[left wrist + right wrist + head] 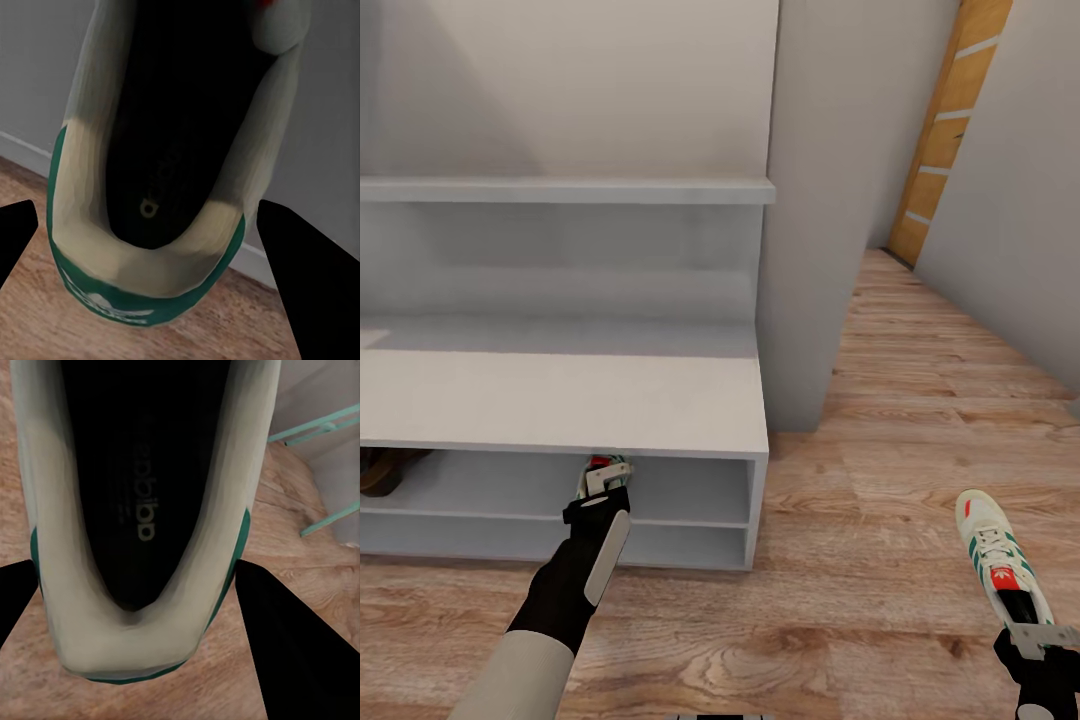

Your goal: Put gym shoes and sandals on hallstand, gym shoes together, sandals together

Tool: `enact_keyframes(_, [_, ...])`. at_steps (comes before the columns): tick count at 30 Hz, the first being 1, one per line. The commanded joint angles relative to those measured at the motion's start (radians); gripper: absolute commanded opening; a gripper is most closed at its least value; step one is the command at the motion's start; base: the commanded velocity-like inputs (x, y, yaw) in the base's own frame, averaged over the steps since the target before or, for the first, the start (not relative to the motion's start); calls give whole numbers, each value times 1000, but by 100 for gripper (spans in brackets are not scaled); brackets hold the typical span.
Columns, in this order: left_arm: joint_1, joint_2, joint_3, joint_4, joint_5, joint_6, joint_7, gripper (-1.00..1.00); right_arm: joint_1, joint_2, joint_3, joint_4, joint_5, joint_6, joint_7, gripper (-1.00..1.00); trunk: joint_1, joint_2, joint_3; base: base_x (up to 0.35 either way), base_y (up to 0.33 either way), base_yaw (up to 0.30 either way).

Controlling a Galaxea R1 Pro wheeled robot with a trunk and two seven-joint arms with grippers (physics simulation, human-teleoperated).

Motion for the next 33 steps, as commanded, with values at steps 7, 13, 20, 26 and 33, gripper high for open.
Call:
enact_keyframes(7, [0, 0, 0, 0, -1, 0, 0, -100, 0, 0, 0, 0, -1, -1, -1, -100, 0, 0, 0, 1, 0, 0])
enact_keyframes(13, [0, 0, 0, 0, -1, 0, 0, -100, 0, 0, 0, 0, -1, -1, -1, -100, 0, 0, 0, 0, 0, 0])
enact_keyframes(20, [0, 0, 0, 0, -1, 0, 0, -100, 0, 0, 0, 0, -1, -1, -1, -100, 0, 0, 0, 0, 0, 0])
enact_keyframes(26, [0, 0, -1, 0, -1, 0, 0, -100, 0, 0, 0, 0, -1, -1, -1, -100, 0, 0, 0, 0, 0, 0])
enact_keyframes(33, [0, 0, -1, 0, -1, 0, 0, -100, 0, 0, 0, 0, -1, -1, -1, -100, 0, 0, 0, 3, 0, 0])
